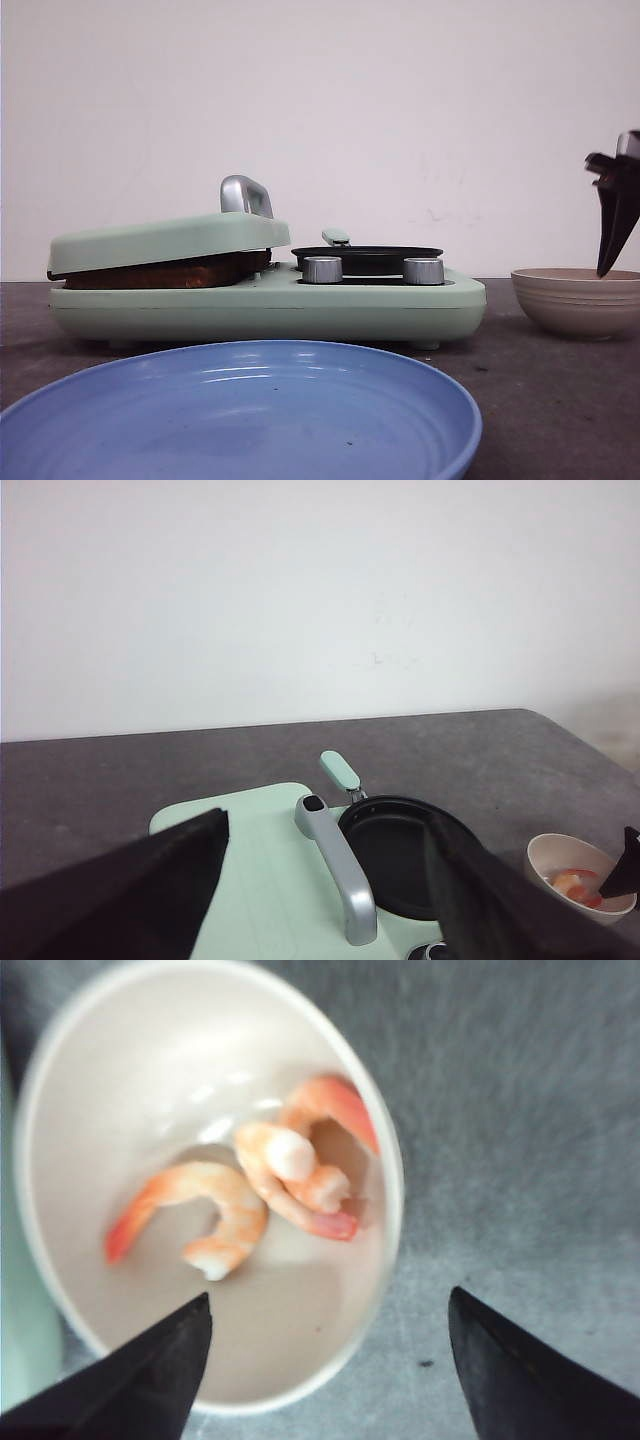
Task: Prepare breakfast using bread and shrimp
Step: 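Lower the right gripper to the rim of the beige shrimp bowl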
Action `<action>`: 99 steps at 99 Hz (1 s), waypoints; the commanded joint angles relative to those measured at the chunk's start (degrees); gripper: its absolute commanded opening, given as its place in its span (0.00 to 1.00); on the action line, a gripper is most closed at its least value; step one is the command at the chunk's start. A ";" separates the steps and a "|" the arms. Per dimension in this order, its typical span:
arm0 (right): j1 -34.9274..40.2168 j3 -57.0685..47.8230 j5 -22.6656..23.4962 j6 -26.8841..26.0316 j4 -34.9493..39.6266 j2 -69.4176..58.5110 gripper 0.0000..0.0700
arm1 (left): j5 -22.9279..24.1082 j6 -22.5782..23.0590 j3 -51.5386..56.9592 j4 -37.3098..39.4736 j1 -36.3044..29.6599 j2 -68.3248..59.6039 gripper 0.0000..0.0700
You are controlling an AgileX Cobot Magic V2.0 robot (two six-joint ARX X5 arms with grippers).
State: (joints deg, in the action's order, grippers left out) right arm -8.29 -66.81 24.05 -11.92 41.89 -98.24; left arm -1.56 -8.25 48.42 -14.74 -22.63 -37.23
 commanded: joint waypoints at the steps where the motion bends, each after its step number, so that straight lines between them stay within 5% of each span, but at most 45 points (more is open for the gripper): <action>1: -0.02 -1.05 0.61 -1.16 -0.09 -1.51 0.66 | 0.11 0.70 0.46 0.61 -0.26 -0.57 0.51; 42: 0.87 -1.01 4.66 -3.48 0.09 -3.50 0.66 | 0.09 0.70 0.46 0.66 -0.26 -1.49 0.51; 99: 5.99 -1.01 4.37 -12.72 -2.89 -4.57 0.66 | 0.09 0.70 0.46 0.70 -0.26 -1.49 0.51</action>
State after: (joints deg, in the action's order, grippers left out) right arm -2.81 -66.81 28.47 -22.63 39.68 -101.65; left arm -1.56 -8.25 48.42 -14.72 -22.63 -38.46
